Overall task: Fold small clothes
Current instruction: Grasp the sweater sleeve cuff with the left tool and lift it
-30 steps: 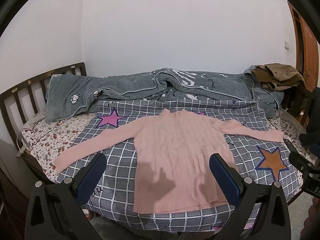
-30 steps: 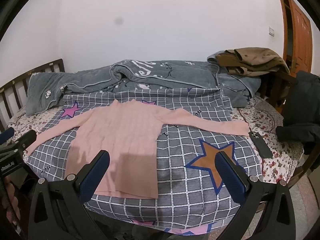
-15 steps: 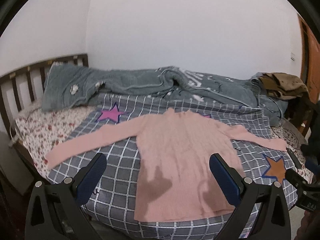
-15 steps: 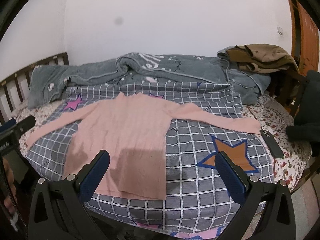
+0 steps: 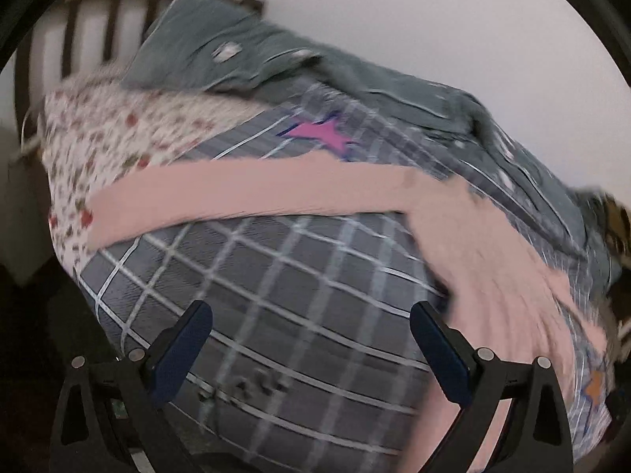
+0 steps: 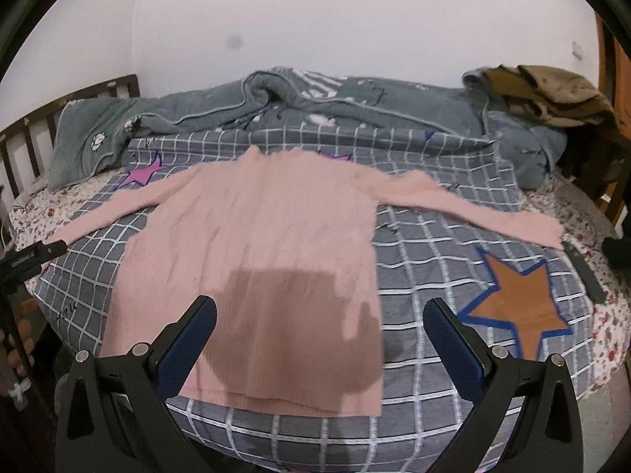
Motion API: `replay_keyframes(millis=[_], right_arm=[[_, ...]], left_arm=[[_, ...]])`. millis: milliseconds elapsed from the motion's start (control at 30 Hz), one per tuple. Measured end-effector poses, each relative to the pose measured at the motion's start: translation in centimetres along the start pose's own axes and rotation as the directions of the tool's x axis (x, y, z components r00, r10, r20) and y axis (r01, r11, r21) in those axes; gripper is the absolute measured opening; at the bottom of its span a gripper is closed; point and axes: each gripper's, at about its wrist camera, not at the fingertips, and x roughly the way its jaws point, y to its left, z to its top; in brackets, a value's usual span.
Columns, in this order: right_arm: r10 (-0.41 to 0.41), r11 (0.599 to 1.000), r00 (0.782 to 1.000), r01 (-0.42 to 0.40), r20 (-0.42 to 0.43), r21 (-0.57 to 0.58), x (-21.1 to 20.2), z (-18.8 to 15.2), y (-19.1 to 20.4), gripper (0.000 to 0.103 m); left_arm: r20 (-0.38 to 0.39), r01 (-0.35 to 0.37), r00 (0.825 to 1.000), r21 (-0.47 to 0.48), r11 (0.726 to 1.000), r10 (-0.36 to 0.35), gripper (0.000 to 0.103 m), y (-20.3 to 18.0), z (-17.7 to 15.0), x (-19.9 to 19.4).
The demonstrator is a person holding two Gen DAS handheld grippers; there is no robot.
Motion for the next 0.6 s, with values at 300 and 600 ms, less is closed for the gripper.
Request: replay_keyframes(millis=[300, 600], right_arm=[[0.07, 0.997, 0.997, -0.069, -0.031, 0.03, 2.9, 1.4, 2.0, 0.102], [0.067, 0.997, 0.997, -0.07, -0.047, -0.045, 5.0, 2.8, 5.2, 0.102]], left_arm=[[-0.026, 0.002, 1.0, -0.208, 0.978, -0.007, 0.092, 8.5, 2.7, 4.3], [-0.005, 0.031, 0.999, -0.372, 0.928, -0.035, 0.075, 13.7, 4.6, 6.7]])
